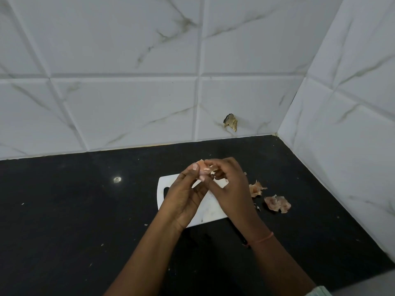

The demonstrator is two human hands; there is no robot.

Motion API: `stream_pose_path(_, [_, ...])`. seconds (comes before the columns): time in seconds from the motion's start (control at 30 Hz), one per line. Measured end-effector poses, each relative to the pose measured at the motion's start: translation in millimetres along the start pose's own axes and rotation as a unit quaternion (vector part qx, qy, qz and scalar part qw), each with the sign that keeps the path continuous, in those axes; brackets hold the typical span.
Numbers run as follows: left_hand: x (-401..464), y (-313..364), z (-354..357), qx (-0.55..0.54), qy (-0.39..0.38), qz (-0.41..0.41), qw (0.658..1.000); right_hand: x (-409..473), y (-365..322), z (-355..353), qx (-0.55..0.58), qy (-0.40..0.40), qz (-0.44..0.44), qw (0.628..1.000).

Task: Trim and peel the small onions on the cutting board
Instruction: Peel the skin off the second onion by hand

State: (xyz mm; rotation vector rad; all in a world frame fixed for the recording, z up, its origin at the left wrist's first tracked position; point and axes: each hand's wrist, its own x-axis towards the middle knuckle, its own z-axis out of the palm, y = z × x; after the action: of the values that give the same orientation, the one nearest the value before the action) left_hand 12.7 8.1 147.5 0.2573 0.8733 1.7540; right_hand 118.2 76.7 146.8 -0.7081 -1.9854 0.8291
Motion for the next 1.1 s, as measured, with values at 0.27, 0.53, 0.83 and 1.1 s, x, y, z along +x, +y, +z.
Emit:
stream_pose_path(0.27, [3,-2,-1,-0.04,0.038,-0.026,0.998,2,0,-2,0.036,0.042,0.029,0.998])
stream_pose_path(0.53, [5,-3,-2,-0.116,0.029,-0.064,0.991,6,7,-7,0.23,0.076,0.209,0.947])
stream_pose_path(0.83, [7,-4,-3,-0.145,0.005,-0.109,0.983,7,3,-14,0.373,0.104,0.295,0.873])
stream_pose_path(1.1, [11,-9,-6,-0.089,0.034,-0.099,0.99,13,10,-24,0.384,0.141,0.316,0.856])
